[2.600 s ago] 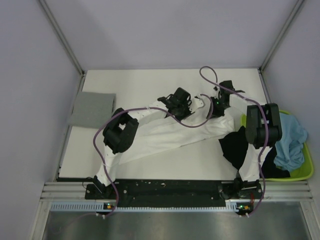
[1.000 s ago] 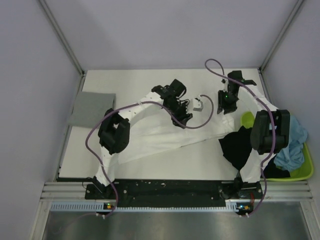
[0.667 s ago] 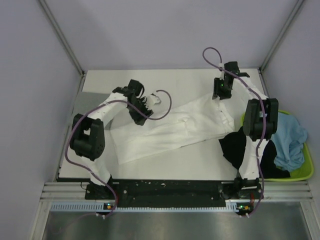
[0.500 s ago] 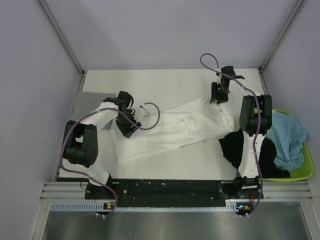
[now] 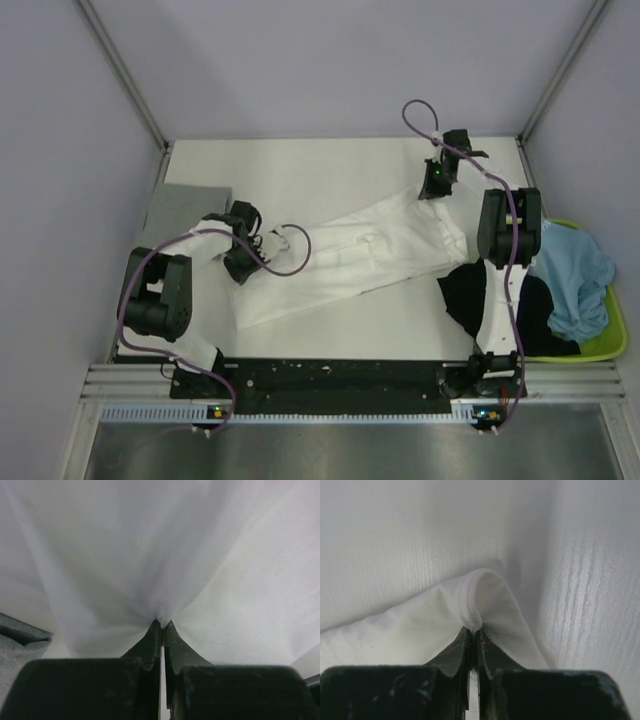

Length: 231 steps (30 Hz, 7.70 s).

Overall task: Fold and stack the t-shirts
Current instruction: Rotate the tshirt 60 degree, then grab the bottom of the folded rectangular tshirt with both arms, then fold the folded rectangular tshirt in 1/3 of the way, then grab one side of the 2/3 rectangular tshirt with both arms, then fold the long partially folded tshirt into a neat square

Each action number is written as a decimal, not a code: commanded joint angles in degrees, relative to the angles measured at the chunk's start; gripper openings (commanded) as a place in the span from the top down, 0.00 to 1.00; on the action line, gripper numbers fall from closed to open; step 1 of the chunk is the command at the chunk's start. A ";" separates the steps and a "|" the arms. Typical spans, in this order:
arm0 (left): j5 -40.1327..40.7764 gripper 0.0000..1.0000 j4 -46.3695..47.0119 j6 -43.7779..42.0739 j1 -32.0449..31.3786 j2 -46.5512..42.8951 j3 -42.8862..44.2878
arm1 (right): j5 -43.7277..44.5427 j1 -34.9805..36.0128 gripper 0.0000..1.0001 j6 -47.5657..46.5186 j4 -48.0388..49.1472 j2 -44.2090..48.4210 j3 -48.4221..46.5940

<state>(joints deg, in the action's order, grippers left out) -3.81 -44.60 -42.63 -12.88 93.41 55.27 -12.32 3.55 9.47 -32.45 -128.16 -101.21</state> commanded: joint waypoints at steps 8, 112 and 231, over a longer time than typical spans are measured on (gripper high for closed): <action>2.67 1.00 -7.43 -5.35 1.11 -4.99 -7.71 | -6.14 -1.00 1.00 4.76 3.71 -7.27 -12.69; -23.44 0.99 2.33 -24.52 -20.87 -17.38 -18.53 | -12.82 63.60 0.99 -63.08 16.72 39.73 61.74; -22.90 1.00 -30.54 -8.26 -21.74 -10.52 25.23 | -12.65 43.12 1.00 -44.99 -21.52 74.01 46.46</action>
<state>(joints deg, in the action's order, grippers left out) -26.35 -64.23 -53.98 -35.22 85.17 75.55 -20.88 46.13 -38.17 -43.83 -56.51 -51.00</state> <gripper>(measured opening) 0.020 0.025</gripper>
